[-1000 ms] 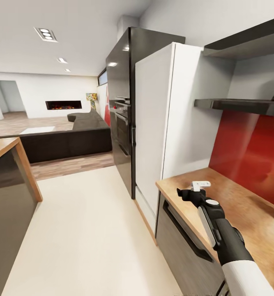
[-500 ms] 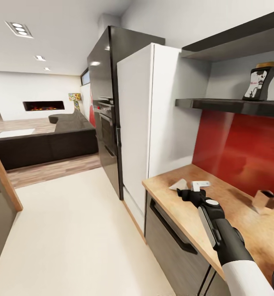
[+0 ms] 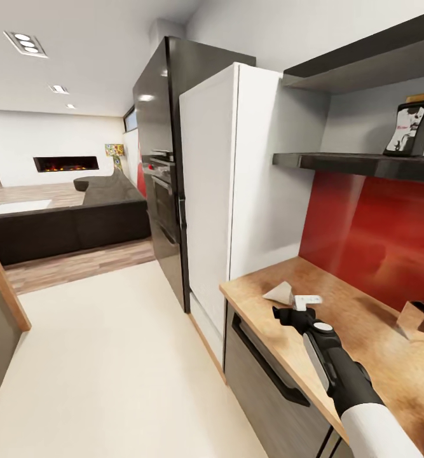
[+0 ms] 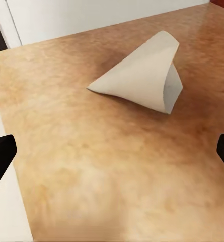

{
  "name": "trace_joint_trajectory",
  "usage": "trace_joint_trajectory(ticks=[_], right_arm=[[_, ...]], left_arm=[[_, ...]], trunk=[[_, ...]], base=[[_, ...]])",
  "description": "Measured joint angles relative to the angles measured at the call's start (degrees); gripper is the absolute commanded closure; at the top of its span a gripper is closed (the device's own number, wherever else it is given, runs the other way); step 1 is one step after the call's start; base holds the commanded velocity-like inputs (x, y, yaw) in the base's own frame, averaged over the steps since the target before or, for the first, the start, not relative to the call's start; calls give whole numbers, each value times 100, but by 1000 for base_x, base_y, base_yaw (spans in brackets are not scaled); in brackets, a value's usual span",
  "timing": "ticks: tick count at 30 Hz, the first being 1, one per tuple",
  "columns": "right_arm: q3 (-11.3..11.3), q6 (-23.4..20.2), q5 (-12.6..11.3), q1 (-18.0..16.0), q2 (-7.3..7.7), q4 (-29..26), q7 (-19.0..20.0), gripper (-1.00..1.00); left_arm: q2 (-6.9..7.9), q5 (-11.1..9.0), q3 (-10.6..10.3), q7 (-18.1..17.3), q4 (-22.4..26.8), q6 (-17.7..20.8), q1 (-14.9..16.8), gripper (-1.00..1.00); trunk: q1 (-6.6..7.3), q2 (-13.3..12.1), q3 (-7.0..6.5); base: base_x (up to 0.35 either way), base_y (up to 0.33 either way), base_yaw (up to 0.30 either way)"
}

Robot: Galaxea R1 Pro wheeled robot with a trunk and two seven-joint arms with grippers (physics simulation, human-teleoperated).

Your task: Set up a coffee station on the kitchen countertop: keep the coffee maker on the countertop, move the bottle of coffee from the kitchen shelf to the counter next to the coffee maker, place a paper coffee filter on top of the coffee maker, put the saucer next to the coffee maker with the coffee cup on the saucer, and place the electric kettle next to the coffee maker.

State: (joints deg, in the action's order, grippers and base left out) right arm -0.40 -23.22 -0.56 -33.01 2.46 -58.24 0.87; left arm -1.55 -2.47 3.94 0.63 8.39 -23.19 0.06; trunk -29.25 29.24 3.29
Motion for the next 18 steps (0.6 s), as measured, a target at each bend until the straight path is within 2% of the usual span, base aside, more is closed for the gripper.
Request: trace_joint_trajectory(ticks=[7, 12, 18], right_arm=[[0, 6, 1, 0, 0, 5, 0, -100], [0, 7, 3, 0, 0, 1, 0, -100], [0, 6, 3, 0, 0, -2, 0, -100]], left_arm=[[0, 1, 0, 0, 0, 0, 1, -100], [0, 1, 0, 1, 0, 0, 1, -100], [0, 2, 0, 0, 0, 0, 0, -100]], trunk=[[-1, -1, 0], [0, 0, 0], [-1, -1, 0]], base=[[85, 6, 0], [138, 106, 0], [43, 25, 0]])
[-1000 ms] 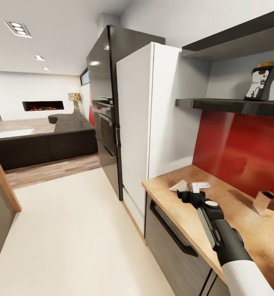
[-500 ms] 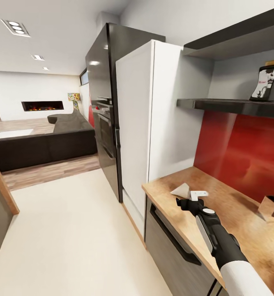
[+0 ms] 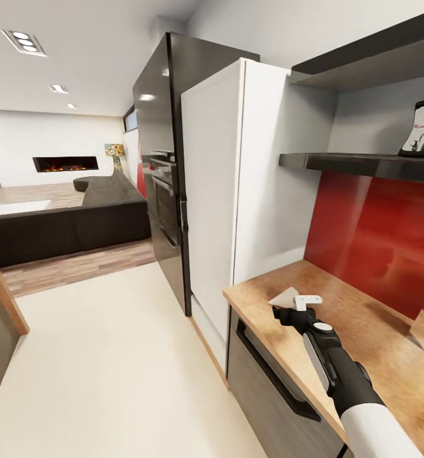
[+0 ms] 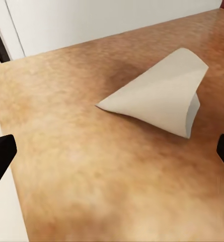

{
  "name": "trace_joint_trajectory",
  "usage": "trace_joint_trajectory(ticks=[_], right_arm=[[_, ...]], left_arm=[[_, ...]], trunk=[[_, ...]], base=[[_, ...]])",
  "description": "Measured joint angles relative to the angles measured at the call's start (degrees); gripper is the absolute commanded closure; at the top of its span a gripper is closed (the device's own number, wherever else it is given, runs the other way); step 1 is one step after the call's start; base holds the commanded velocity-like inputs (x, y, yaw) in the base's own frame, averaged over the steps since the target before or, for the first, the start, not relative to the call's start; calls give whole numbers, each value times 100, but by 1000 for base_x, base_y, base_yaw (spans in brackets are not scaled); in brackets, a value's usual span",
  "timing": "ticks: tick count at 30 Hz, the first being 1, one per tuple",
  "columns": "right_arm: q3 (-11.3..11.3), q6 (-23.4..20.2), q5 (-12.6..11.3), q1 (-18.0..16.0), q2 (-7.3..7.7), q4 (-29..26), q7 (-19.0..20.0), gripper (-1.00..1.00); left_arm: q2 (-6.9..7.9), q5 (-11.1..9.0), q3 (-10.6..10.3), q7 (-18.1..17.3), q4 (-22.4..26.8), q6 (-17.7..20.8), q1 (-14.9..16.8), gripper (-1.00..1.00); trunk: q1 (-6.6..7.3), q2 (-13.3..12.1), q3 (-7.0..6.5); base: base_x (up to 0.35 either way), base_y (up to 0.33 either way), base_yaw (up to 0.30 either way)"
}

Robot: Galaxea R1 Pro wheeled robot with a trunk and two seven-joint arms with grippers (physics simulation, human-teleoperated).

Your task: Set up a coffee station on the kitchen countertop: keep the coffee maker on the countertop, move the bottle of coffee from the kitchen shelf to the counter next to the coffee maker, place a paper coffee filter on top of the coffee maker, put the saucer next to the coffee maker with the coffee cup on the saucer, and place the electric kettle next to the coffee maker.

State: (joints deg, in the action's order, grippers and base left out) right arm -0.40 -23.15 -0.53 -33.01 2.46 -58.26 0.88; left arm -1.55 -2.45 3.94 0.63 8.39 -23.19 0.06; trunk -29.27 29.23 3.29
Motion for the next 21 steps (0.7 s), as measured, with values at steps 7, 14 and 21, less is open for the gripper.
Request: trace_joint_trajectory(ticks=[7, 14, 21], right_arm=[[0, 0, -2, 0, 0, 6, 0, -100], [0, 0, -1, 0, 0, 7, 0, -100], [0, 0, 0, 0, 0, 8, 0, -100]], left_arm=[[0, -1, 0, 0, 0, 0, 1, -100], [0, -1, 0, 0, 0, 0, 0, -100], [0, -3, 0, 3, 0, 0, 0, -100]], trunk=[[1, 0, 0], [0, 0, 0], [0, 1, 0]], base=[[159, 2, 0], [29, 0, 0], [36, 0, -1]])
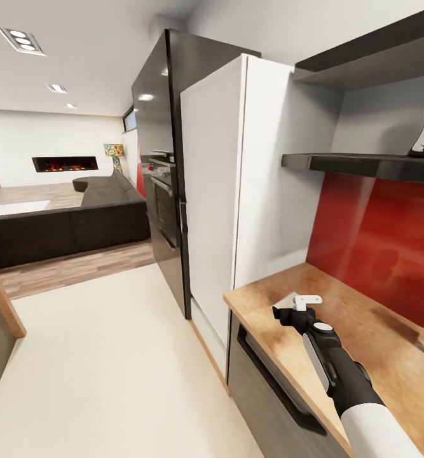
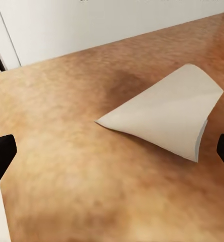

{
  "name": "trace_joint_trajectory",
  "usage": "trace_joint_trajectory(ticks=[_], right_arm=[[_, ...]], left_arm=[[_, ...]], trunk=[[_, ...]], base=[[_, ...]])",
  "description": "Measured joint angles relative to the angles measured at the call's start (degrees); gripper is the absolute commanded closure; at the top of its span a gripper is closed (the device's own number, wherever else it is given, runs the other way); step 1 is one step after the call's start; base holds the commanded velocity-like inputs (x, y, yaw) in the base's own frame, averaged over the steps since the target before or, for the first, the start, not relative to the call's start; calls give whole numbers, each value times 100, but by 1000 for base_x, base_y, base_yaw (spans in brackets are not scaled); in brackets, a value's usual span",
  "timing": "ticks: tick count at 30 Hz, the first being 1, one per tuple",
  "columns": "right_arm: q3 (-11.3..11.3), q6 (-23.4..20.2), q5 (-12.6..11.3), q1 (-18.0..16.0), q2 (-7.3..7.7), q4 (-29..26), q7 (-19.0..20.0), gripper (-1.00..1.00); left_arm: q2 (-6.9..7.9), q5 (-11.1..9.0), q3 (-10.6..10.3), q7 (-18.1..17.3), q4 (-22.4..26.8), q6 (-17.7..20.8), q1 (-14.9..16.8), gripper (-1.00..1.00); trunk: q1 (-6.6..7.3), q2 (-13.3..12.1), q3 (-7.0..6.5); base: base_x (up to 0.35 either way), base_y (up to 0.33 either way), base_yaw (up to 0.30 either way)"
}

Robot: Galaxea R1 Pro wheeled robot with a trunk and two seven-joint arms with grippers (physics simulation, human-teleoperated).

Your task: Set up a coffee station on the kitchen countertop: keep the coffee maker on the countertop, move the bottle of coffee from the kitchen shelf to the counter next to the coffee maker, place a paper coffee filter on top of the coffee maker, put the saucer next to the coffee maker with the coffee cup on the saucer, and place the electric kettle next to the coffee maker.

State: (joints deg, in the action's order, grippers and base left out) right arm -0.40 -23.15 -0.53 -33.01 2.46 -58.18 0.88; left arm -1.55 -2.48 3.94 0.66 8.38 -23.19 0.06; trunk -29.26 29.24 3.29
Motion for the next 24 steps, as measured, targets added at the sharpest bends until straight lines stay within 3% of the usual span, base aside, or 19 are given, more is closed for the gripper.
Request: trace_joint_trajectory(ticks=[7, 24], right_arm=[[0, -1, -3, 1, 0, -1, 0, -100], [0, 3, 5, 0, 0, -26, -8, -100]], left_arm=[[0, -1, 0, -2, 1, 1, 1, -100], [0, -1, 0, 2, 1, 1, 2, -100]], trunk=[[0, -1, 4], [0, 0, 5]], base=[[127, 0, -130], [23, 0, -6]])
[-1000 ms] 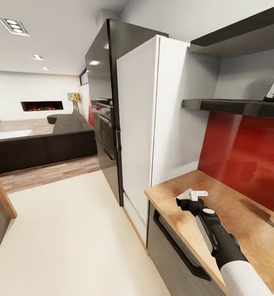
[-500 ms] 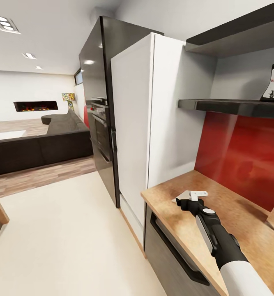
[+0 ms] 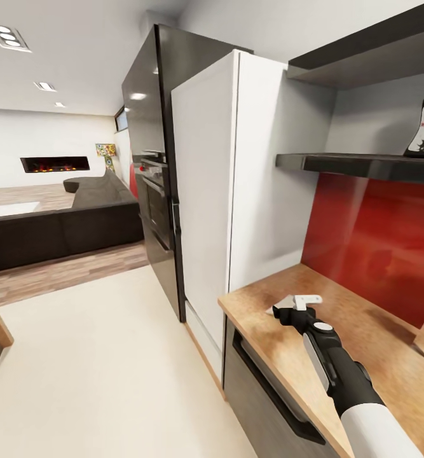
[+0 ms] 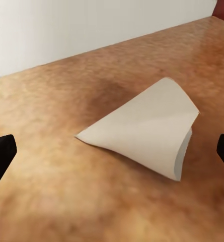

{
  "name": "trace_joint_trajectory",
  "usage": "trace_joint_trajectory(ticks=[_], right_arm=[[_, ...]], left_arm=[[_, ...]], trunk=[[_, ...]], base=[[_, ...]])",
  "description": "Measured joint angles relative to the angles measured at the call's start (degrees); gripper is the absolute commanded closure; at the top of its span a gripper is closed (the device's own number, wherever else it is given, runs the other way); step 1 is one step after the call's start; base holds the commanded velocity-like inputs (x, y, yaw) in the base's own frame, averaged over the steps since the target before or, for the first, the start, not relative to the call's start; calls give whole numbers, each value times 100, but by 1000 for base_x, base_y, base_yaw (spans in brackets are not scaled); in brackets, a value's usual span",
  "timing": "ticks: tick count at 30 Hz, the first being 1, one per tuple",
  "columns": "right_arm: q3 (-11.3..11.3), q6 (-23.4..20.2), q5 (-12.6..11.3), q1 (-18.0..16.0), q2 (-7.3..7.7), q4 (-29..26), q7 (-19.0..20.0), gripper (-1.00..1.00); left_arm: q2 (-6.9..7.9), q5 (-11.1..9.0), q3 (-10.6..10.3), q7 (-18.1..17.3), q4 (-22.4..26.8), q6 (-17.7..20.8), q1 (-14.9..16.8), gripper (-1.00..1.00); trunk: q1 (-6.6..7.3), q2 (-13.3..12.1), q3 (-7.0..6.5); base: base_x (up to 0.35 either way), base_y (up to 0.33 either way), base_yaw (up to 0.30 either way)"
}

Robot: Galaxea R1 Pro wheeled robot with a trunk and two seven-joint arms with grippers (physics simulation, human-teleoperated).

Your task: Set up a coffee station on the kitchen countertop: keep the coffee maker on the countertop, move the bottle of coffee from the kitchen shelf to the counter next to the coffee maker, place a paper coffee filter on top of the coffee maker, put the saucer next to the coffee maker with the coffee cup on the saucer, and place the electric kettle next to the coffee maker.

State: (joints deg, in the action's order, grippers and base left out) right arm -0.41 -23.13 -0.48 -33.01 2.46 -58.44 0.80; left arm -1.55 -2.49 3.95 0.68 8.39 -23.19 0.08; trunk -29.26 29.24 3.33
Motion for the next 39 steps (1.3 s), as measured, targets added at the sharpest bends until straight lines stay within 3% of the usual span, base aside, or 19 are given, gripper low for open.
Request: trace_joint_trajectory(ticks=[28, 39], right_arm=[[0, -2, 0, 0, 0, -1, 0, -100], [0, -3, 0, 0, 0, -1, 0, -100]], left_arm=[[-9, 3, 0, -5, 0, 0, -1, -100], [-9, 4, -2, -5, 0, 0, -2, -100]], trunk=[[-1, 0, 0], [-1, 0, 0]], base=[[107, 0, -1], [1, 0, -147]])
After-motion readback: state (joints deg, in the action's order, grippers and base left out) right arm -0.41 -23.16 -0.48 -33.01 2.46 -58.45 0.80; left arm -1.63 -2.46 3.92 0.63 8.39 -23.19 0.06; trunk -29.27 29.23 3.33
